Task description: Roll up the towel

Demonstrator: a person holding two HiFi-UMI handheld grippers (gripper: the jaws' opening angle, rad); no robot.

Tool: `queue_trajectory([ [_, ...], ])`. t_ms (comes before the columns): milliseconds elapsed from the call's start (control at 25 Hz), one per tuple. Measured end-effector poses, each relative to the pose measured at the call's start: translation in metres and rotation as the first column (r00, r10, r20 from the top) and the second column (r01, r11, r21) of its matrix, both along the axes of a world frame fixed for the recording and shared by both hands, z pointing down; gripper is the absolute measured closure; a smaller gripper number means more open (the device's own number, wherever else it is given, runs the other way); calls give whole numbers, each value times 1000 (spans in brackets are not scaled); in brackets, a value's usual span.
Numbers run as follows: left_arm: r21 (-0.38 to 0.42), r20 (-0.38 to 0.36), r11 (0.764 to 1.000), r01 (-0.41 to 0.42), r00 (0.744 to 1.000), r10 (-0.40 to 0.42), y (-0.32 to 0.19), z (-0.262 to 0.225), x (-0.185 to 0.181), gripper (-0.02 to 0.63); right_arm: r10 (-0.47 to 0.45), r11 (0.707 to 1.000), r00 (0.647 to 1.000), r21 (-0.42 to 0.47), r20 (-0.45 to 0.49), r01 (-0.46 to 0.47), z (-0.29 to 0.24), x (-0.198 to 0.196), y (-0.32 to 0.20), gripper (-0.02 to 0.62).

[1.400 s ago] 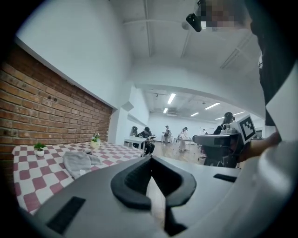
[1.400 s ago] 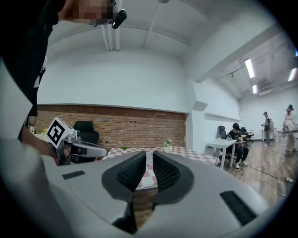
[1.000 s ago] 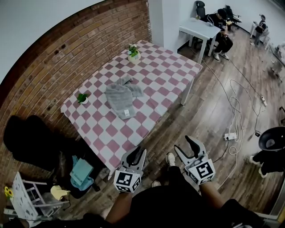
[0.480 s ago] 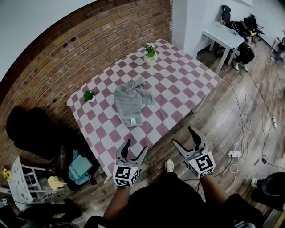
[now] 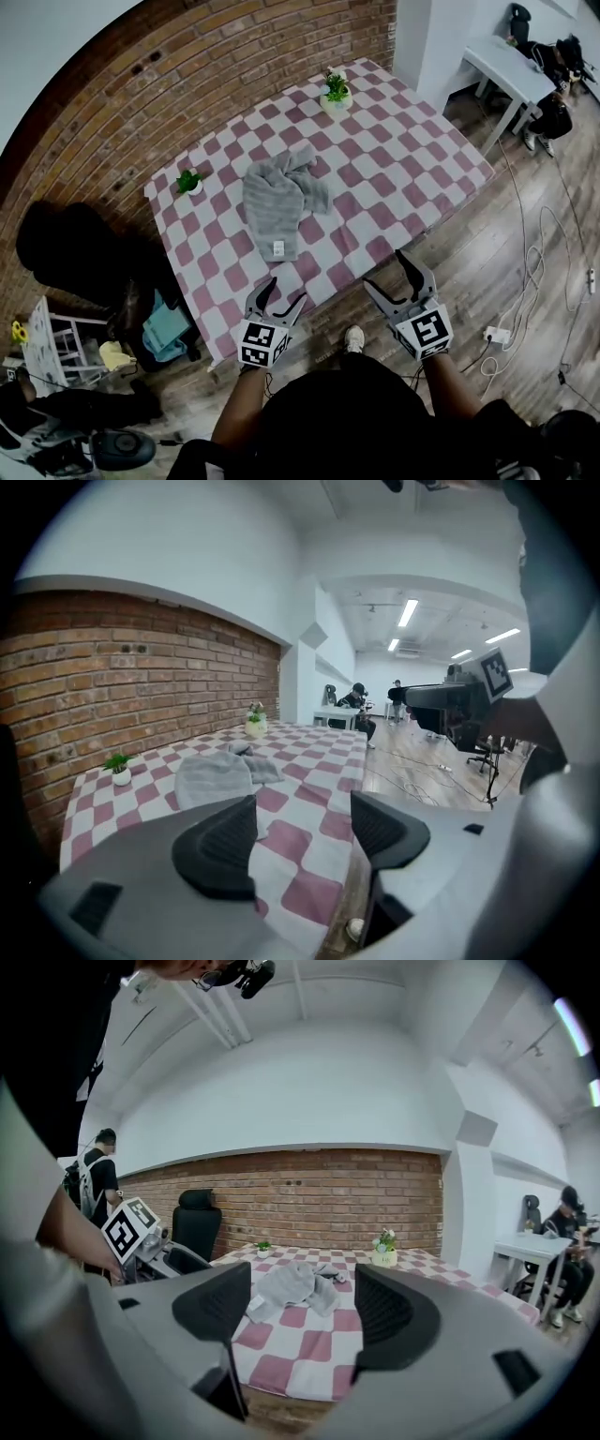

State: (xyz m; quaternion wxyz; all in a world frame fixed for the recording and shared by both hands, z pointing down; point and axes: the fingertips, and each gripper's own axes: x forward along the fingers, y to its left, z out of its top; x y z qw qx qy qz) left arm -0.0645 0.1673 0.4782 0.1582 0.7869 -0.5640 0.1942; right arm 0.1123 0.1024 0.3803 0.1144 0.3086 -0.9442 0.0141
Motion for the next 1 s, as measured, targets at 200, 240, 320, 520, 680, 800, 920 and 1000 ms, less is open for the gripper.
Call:
queue_trajectory([
  [200,-87,145,995,-57,987,70,-19,27,-10,295,-87,996,996,-14,19,87,20,0,-15,272],
  [240,-113,184,991,-78,978,98,-23,33,-12,295,-95,995,995,-18,16,96,24,0,-18,273],
  [320,-177,262,976,-128,950,172,-28,49,-14,295,-107,994,994,-25,11,107,32,0,-23,273],
  [520,-307,393,922,-236,851,348,-50,84,-19,305,-135,990,991,-48,-1,135,45,-10,-35,273],
  [680,-388,418,873,-297,787,453,-66,109,-24,325,-134,989,991,-66,-8,134,53,-18,-47,273],
  [800,-448,380,835,-321,776,503,-77,127,-26,358,-133,989,991,-67,-26,131,60,-21,-58,273],
  [920,-521,318,781,-345,771,552,-84,143,-27,365,-131,987,991,-94,-30,128,63,-26,-66,273],
  [1000,-556,283,750,-358,767,576,-86,150,-29,367,-138,986,990,-101,-38,134,64,-31,-68,273],
])
